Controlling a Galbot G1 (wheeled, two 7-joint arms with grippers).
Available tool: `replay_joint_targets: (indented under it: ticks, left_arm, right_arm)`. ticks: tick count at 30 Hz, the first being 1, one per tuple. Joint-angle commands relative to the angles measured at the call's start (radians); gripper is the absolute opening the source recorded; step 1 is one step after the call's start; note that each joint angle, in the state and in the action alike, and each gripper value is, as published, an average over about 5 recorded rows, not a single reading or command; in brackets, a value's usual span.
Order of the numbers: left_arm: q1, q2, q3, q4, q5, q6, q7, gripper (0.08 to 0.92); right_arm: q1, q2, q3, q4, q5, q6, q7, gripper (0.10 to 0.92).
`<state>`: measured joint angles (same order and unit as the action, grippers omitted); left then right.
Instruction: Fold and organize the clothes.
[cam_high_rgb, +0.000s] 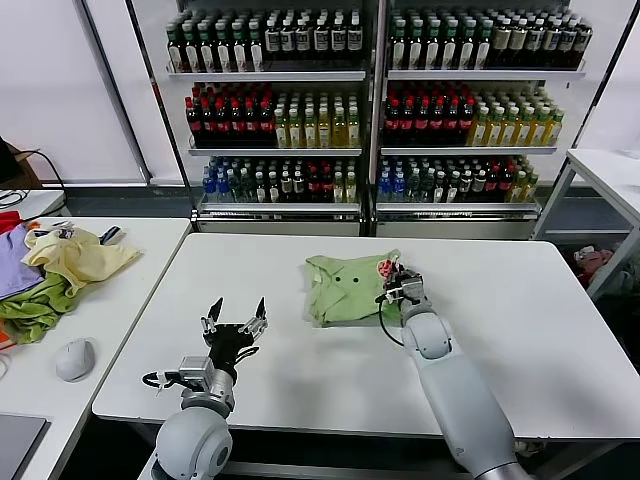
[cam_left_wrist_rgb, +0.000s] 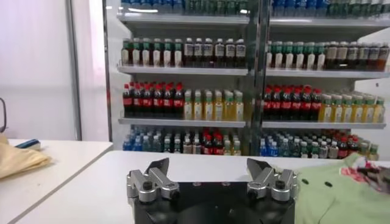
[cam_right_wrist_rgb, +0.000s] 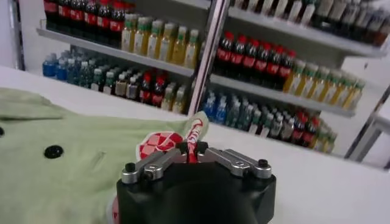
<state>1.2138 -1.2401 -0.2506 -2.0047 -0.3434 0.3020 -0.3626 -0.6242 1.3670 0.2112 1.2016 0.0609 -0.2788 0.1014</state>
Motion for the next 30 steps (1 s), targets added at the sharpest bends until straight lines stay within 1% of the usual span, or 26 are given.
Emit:
replay_joint_targets:
  ticks: [1, 8, 12, 15, 18, 22, 25, 30]
  left_arm:
    - [0.002, -0.006, 0.008, 0.007, 0.029, -0.003, 0.010, 0.823]
    - [0.026, -0.002, -0.005, 0.002, 0.044, -0.023, 0.015, 0.823]
    - [0.046, -0.003, -0.014, -0.011, 0.059, -0.033, 0.015, 0.823]
    - [0.065, 0.000, -0.022, -0.028, 0.061, -0.034, 0.017, 0.823]
    - [0.084, 0.007, -0.032, -0.044, 0.059, -0.039, 0.022, 0.823]
    - [0.105, 0.011, -0.039, -0.057, 0.056, -0.056, 0.033, 0.823]
    - [0.116, 0.008, -0.040, -0.063, 0.056, -0.067, 0.041, 0.823]
    - [0.136, 0.005, -0.048, -0.075, 0.055, -0.069, 0.055, 0.823]
  right_arm:
    - [-0.044, -0.072, 0.040, 0.035, -0.106, 0.152, -0.080, 0.196]
    - [-0.265, -0.135, 0.130, 0.327, -0.006, 0.217, -0.017, 0.397]
    - [-0.420, -0.151, 0.193, 0.518, 0.101, 0.200, 0.011, 0.501]
    - [-0.534, -0.145, 0.252, 0.652, 0.170, 0.179, 0.005, 0.579]
    - [-0.632, -0.143, 0.306, 0.756, 0.194, 0.161, -0.022, 0.665]
    - [-0.732, -0.132, 0.353, 0.828, 0.192, 0.162, -0.053, 0.776]
    - [-0.786, -0.117, 0.376, 0.853, 0.187, 0.165, -0.066, 0.815]
    - [-0.838, -0.100, 0.383, 0.871, 0.175, 0.172, -0.075, 0.822]
